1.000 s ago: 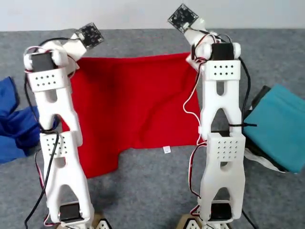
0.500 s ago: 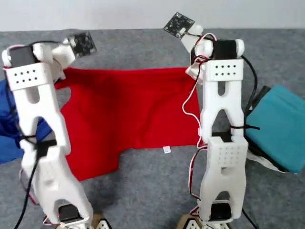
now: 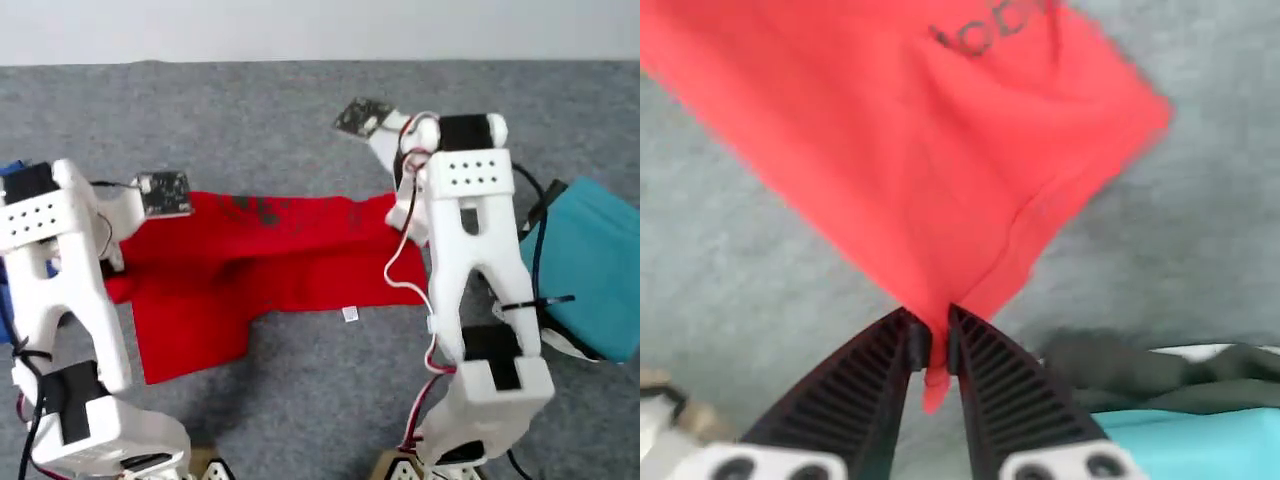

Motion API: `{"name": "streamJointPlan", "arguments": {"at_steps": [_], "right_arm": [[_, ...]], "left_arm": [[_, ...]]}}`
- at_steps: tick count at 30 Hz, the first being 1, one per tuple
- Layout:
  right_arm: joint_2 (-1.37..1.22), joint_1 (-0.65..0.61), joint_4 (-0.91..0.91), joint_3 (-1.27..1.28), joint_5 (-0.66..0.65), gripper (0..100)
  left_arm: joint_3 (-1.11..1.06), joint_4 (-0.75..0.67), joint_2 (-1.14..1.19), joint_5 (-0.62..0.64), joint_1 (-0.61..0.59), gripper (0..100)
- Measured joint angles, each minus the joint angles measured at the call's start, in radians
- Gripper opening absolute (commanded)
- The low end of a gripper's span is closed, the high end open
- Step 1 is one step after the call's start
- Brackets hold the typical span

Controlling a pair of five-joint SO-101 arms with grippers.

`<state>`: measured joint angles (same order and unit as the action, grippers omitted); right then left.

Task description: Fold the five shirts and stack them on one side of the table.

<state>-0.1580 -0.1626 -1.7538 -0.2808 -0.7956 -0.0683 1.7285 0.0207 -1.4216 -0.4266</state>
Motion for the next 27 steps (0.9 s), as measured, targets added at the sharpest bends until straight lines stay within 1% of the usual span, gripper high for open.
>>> {"name": "streamJointPlan", "arguments": {"at_steps": [4,9,10,12,15,17,18,21,25,27], "right_arm": [[0.034,-0.003,0.0,0.133,0.002,1.1],[0.04,-0.003,0.0,0.184,0.002,1.1],[0.04,-0.003,0.0,0.186,0.002,1.2],[0.04,-0.003,0.0,0.19,0.002,3.7],[0.04,-0.003,0.0,0.196,0.012,14.1],[0.04,-0.003,0.0,0.196,0.058,21.5],[0.04,-0.003,0.0,0.196,0.087,23.6],[0.075,-0.002,0.0,0.196,0.152,23.9],[0.117,-0.002,0.0,0.187,0.184,23.6],[0.117,-0.003,0.014,0.155,0.215,21.4]], "left_arm": [[-0.092,-0.002,-0.006,-0.017,-0.005,1],[-0.199,-0.003,-0.014,-0.04,-0.005,1],[-0.219,-0.003,-0.014,-0.049,-0.005,1],[-0.247,-0.003,-0.014,-0.055,-0.005,5],[-0.25,-0.003,-0.014,-0.055,-0.011,12],[-0.25,-0.003,-0.018,-0.055,-0.014,12],[-0.25,-0.003,-0.018,-0.048,-0.014,12],[-0.229,-0.003,-0.018,-0.015,-0.014,12],[-0.149,-0.003,-0.018,0.003,-0.014,12],[-0.091,-0.006,-0.018,0.031,-0.014,11]]}}
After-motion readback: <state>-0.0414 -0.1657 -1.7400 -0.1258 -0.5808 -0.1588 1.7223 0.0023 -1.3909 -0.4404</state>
